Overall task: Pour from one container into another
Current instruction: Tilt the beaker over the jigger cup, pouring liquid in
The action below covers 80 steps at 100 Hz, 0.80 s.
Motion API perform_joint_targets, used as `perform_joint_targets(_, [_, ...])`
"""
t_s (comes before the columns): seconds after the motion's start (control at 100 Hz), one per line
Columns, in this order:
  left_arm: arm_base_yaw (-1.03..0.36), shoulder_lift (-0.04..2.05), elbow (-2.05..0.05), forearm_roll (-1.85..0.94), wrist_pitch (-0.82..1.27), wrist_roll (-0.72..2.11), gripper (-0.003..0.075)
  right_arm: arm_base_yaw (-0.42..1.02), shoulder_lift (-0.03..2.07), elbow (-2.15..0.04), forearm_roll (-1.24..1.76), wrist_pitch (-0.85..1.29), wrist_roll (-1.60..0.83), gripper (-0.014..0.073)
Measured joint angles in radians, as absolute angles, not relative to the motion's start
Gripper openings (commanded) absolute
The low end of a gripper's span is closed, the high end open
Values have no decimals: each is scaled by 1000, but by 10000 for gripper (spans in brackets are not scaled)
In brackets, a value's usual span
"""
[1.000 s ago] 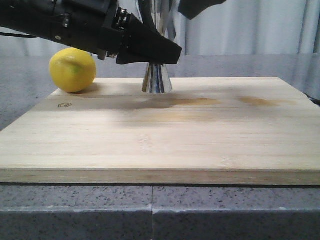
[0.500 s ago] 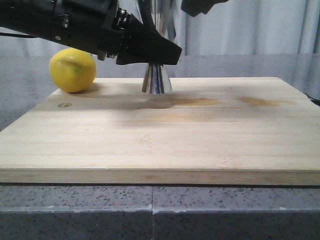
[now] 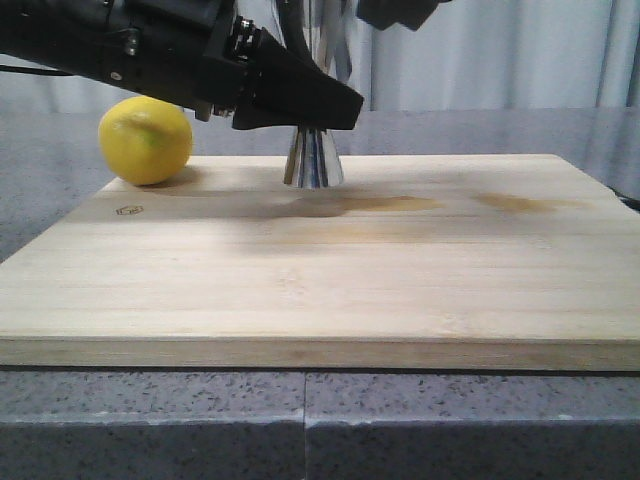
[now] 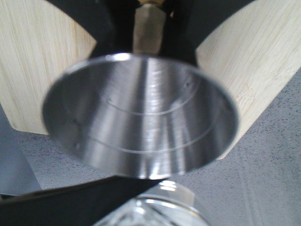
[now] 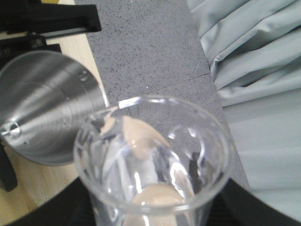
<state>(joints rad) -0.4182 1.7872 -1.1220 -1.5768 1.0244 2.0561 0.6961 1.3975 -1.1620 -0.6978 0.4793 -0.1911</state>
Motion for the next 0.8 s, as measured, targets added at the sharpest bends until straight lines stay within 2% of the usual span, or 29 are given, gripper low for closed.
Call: perform_joint_targets(0.8, [-418,1787,-1122,-1577,1024,2056,93,705,1398,-1162,-741,473,-276,280])
